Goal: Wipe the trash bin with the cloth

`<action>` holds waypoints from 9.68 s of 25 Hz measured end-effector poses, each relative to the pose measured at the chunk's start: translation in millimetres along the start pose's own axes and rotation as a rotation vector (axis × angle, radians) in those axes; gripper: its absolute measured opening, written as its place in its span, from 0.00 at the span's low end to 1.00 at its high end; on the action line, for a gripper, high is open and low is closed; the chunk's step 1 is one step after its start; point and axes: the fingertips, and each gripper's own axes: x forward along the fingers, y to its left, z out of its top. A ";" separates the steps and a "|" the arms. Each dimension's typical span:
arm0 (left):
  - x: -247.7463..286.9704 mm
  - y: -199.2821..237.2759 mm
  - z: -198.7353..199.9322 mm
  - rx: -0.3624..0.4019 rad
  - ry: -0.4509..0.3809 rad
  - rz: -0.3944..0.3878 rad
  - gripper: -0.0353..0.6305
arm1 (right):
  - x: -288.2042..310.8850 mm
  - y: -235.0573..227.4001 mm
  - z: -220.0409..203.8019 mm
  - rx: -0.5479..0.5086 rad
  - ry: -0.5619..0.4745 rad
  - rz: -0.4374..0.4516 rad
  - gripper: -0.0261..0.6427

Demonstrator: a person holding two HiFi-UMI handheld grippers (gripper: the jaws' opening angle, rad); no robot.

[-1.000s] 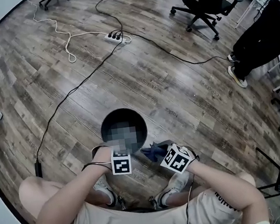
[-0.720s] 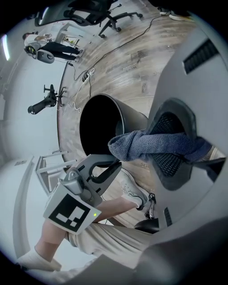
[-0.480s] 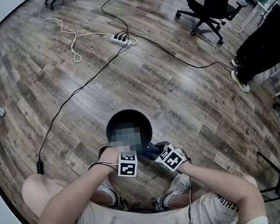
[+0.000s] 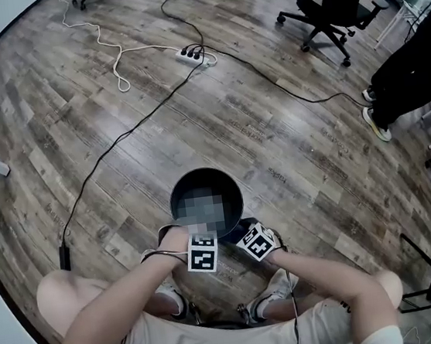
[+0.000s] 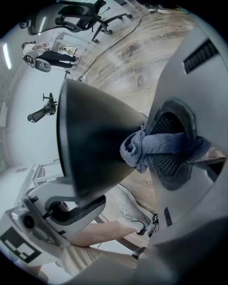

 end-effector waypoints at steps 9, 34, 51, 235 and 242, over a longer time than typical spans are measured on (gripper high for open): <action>2.1 1.2 3.0 -0.001 -0.018 0.011 0.11 | 84.0 -24.9 -50.6 0.076 0.052 -0.062 0.16; -16.3 -5.6 -37.0 0.175 0.068 -0.022 0.30 | -114.3 18.9 22.4 0.222 -0.075 -0.010 0.16; -5.6 -10.5 -19.8 0.242 0.088 -0.004 0.10 | -56.7 12.2 21.9 0.127 -0.019 -0.031 0.16; 5.2 1.2 3.6 0.096 0.153 0.068 0.09 | 86.6 -27.2 -90.4 0.476 0.066 -0.131 0.15; -0.1 0.8 12.2 0.027 0.094 -0.009 0.10 | 34.5 -21.2 -85.9 0.460 0.145 -0.123 0.15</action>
